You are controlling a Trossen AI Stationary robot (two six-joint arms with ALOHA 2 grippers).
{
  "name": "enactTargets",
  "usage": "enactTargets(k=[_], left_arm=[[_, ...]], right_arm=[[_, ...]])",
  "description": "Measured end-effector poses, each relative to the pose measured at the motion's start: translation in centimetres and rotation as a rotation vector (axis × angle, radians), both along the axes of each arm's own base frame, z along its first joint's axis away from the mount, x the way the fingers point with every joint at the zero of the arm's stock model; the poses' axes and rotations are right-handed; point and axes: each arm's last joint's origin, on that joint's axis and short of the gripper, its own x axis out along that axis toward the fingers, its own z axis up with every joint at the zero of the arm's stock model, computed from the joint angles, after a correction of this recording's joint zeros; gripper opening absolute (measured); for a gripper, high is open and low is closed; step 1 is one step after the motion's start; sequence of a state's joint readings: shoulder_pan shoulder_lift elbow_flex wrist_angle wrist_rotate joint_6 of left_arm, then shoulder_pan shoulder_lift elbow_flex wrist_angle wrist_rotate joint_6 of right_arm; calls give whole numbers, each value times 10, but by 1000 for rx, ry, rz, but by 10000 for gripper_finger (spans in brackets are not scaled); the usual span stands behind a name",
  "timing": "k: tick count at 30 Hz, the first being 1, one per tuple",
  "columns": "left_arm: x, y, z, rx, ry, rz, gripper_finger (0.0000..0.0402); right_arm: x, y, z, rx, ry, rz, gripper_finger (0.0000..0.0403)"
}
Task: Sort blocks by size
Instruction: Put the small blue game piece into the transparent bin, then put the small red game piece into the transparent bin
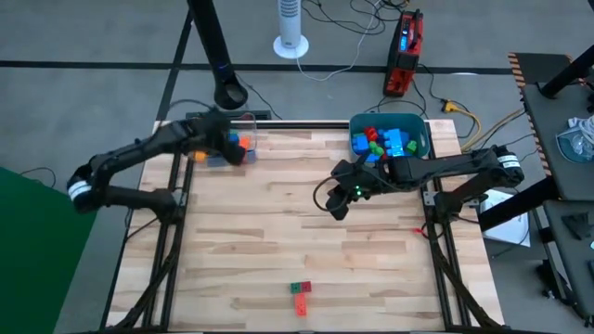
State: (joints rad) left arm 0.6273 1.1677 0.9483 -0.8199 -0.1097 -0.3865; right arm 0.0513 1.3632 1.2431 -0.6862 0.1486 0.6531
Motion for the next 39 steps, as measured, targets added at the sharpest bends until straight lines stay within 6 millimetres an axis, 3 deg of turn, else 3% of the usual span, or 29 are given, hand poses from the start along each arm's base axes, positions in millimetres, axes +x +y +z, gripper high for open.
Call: enactTargets(k=[5,10,17,21,28,39], left_arm=[[-26,39,-8,-20,2,130,132],[-34,59,-19,-47,20,192,157],[-32,61,-22,-73,9,201,196],[-30,53,-15,-134,-101,147,203],[-5,5,6,-210,-261,12,203],[31,-126,25,-112,-351,-123,203]], right_arm=[[2,0,1,-6,-25,9,12],[2,0,2,-7,-31,9,12],[2,0,2,3,-32,0,12],[2,2,1,42,-30,24,12],[1,15,0,106,-24,77,12],[1,86,-14,271,-222,191,12]])
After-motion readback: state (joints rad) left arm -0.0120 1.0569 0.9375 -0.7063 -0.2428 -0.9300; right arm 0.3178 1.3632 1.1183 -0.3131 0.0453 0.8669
